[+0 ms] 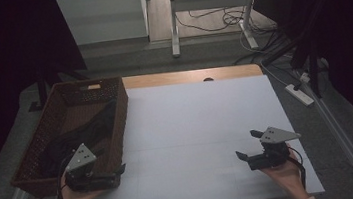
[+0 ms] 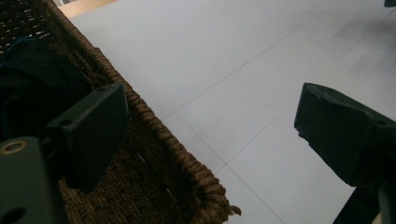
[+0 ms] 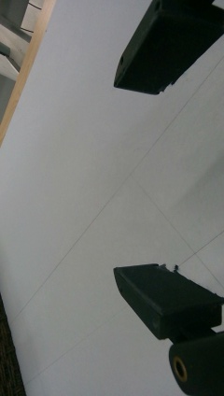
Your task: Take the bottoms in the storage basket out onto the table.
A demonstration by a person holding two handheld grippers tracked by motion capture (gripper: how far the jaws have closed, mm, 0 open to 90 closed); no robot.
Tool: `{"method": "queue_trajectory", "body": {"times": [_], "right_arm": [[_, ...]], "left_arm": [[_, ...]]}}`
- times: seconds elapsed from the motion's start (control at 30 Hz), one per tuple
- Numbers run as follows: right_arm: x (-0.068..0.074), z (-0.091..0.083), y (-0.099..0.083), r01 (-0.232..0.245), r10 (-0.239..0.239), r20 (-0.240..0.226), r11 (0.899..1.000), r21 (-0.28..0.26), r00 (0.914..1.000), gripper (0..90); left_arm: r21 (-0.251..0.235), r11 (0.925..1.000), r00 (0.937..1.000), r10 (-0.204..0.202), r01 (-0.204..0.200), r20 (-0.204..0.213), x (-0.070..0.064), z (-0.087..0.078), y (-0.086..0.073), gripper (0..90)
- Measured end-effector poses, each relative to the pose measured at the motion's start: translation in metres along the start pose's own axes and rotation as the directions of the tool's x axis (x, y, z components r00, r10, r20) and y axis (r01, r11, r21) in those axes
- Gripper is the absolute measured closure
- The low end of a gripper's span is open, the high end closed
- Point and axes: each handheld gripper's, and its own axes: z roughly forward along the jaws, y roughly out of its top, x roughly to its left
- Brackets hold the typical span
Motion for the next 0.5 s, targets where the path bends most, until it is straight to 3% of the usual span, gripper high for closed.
{"method": "queue_trajectory", "body": {"times": [0.5], "right_arm": [[-0.0013,0.0032,-0.0002,-0.010,0.011,-0.013,1.000,0.008,0.9999,8.9]], "left_arm": [[0.001,1.0000,1.0000,0.000,0.000,0.003,0.0008,-0.0014,-0.0014,10.3]]}}
